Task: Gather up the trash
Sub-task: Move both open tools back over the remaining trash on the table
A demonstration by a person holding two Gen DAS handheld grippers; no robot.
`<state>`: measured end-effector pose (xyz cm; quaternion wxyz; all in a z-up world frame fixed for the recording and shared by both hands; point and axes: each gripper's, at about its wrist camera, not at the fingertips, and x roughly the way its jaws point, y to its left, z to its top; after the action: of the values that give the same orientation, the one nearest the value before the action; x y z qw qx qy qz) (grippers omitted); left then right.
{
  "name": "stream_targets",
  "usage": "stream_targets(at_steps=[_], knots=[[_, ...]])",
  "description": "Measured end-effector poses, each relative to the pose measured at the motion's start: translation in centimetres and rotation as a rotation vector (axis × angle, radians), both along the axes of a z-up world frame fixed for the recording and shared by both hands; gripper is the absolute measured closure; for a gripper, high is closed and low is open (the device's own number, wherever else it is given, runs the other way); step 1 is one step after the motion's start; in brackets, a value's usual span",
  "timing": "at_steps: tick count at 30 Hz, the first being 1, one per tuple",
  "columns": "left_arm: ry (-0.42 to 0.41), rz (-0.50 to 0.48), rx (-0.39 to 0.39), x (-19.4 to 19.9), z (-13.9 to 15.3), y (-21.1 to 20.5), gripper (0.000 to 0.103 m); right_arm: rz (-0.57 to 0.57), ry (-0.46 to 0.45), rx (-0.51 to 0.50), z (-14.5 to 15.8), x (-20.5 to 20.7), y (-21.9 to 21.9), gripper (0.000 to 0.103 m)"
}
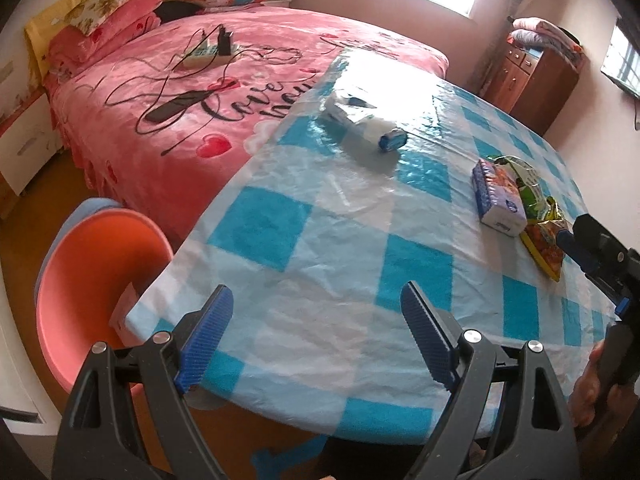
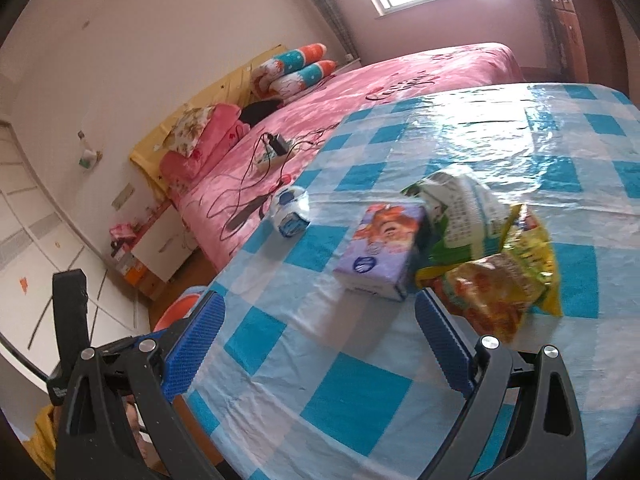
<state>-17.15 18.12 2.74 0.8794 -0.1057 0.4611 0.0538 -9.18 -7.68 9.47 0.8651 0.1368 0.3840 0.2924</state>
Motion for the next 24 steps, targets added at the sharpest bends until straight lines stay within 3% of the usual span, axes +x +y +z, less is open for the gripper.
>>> stream_targets(at_steps=[3,9,14,17,24], knots=[[-0.009,-0.014,0.005,0.7,0.5,-0.9,0.017,-0.045,0.018,0.03,0.1,0.2,-1.5,0.008],[-0.028,-0.065,0.0,1.9,1.2,-3.4,0.017,-0.204,0.117,0.186,-0.7,0.5,-6.4,0.008],[-0.023,-0.133,0.011,2.6,0.9,-5.8,0.017,-0.251,0.132,0.162,-1.0,0.8,-8.0,0.01],[-0.031,-0.166,0.013,3.2,1.0,-7.0,0.017,-0.253,0.169,0.162,-1.7,1.3,-8.3,0.026],[-0.049,-0.231,0.003,5.4,1.2,-9.6,0.017,-0.261,0.156,0.109,-2.1,2.6,-8.2,0.029]])
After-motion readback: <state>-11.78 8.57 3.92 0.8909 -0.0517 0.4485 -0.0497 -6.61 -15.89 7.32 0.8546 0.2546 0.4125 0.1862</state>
